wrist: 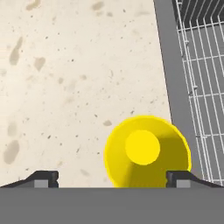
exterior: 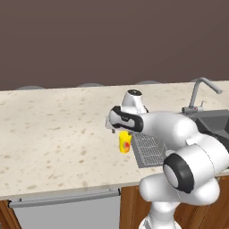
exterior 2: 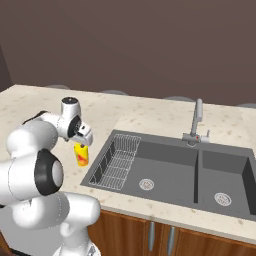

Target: Pick the cup and bowl from the counter and place them on the counter next to the sink.

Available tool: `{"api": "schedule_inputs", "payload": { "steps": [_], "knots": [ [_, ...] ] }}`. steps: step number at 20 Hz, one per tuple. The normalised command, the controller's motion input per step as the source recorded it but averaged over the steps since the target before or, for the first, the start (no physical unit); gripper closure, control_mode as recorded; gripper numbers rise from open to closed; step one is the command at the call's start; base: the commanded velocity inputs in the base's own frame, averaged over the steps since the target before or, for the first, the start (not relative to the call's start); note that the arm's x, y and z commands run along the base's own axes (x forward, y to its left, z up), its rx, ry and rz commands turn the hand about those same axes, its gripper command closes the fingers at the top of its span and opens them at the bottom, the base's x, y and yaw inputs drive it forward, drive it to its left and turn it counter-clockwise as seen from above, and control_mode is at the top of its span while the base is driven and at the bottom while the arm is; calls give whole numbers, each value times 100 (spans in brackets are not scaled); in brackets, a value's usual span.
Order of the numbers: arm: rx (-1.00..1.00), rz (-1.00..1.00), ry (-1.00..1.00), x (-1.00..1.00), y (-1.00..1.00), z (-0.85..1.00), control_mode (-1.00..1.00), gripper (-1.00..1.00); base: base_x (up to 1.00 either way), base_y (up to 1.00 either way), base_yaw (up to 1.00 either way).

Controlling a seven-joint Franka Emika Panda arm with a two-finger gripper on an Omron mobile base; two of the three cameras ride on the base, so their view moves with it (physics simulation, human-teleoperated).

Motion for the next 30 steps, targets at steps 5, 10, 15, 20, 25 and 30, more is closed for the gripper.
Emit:
{"api": "schedule_inputs", "payload": {
  "steps": [5, 10, 15, 20, 25, 30],
  "knots": [
    [0, 2, -6, -30, 0, 84, -100, -100, 0, 0, 0],
    [0, 2, 0, -70, -18, 41, -100, -100, 0, 0, 0],
    [0, 4, 1, -70, -27, 34, -100, -100, 0, 0, 0],
    [0, 4, 0, -74, -31, 21, -100, -100, 0, 0, 0],
    [0, 0, 0, -75, -29, 3, -100, -100, 0, 0, 0],
    [0, 0, -5, -81, -26, 0, -100, -100, 0, 0, 0]
  ]
}}
